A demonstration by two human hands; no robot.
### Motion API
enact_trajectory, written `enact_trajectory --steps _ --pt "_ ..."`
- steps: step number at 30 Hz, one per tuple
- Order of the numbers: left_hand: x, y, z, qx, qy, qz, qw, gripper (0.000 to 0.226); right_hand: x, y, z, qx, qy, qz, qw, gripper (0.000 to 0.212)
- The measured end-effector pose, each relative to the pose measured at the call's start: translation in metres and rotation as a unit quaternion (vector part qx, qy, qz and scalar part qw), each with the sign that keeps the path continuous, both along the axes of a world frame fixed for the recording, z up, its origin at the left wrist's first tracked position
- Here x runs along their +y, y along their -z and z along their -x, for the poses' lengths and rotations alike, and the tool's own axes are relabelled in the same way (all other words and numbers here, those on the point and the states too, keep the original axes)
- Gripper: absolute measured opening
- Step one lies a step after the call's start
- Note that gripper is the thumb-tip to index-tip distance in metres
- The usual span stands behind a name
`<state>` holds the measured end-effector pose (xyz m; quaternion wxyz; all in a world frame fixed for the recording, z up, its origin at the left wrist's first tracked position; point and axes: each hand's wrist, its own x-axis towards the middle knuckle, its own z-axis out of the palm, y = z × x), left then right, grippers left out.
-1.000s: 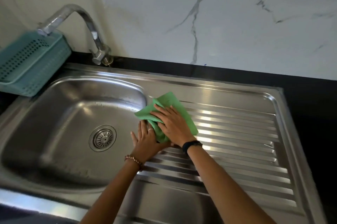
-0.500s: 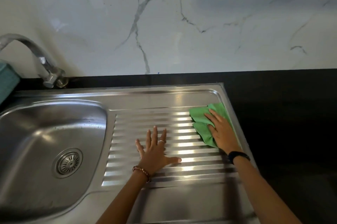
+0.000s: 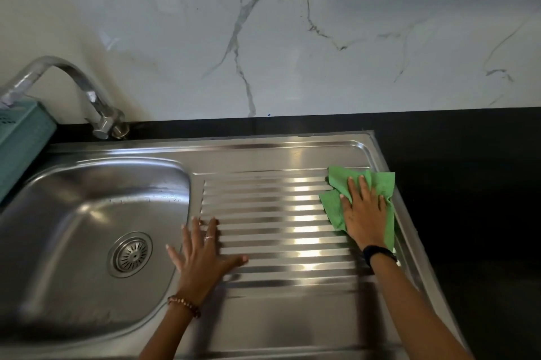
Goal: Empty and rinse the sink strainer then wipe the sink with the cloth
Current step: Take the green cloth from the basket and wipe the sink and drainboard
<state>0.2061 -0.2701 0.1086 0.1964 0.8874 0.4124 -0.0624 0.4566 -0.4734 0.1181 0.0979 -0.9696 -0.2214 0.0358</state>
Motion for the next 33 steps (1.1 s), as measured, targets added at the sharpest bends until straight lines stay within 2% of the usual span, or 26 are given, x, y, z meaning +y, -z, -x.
enact_trajectory --steps 3,7,14,19,24,29,33 --pt "0.005 0.001 0.018 -0.029 -0.059 0.072 0.995 0.106 0.023 -0.001 0.016 0.005 -0.005 -0.031 0.999 0.048" --pt "0.007 -0.002 0.022 -0.079 -0.053 0.098 0.991 0.098 0.078 -0.001 0.071 0.006 -0.129 -0.091 0.987 0.044" --pt "0.006 -0.003 0.019 -0.033 -0.086 0.109 0.990 0.105 0.196 0.002 0.144 0.092 -0.307 -0.132 0.938 0.043" --pt "0.003 -0.010 0.028 -0.017 -0.111 0.097 0.989 0.098 0.202 0.007 0.149 0.073 -0.416 -0.113 0.899 0.043" --pt "-0.021 -0.012 0.027 -0.009 -0.076 0.022 0.997 0.092 0.162 0.009 0.144 0.088 -0.396 -0.168 0.898 0.045" --pt "-0.060 -0.013 -0.013 -0.008 0.040 0.017 0.999 0.092 0.111 0.007 0.118 0.082 -0.299 -0.195 0.930 0.047" --pt "-0.090 -0.009 -0.048 0.011 0.139 0.025 0.990 0.091 0.045 0.006 0.071 0.055 -0.229 -0.166 0.957 0.052"
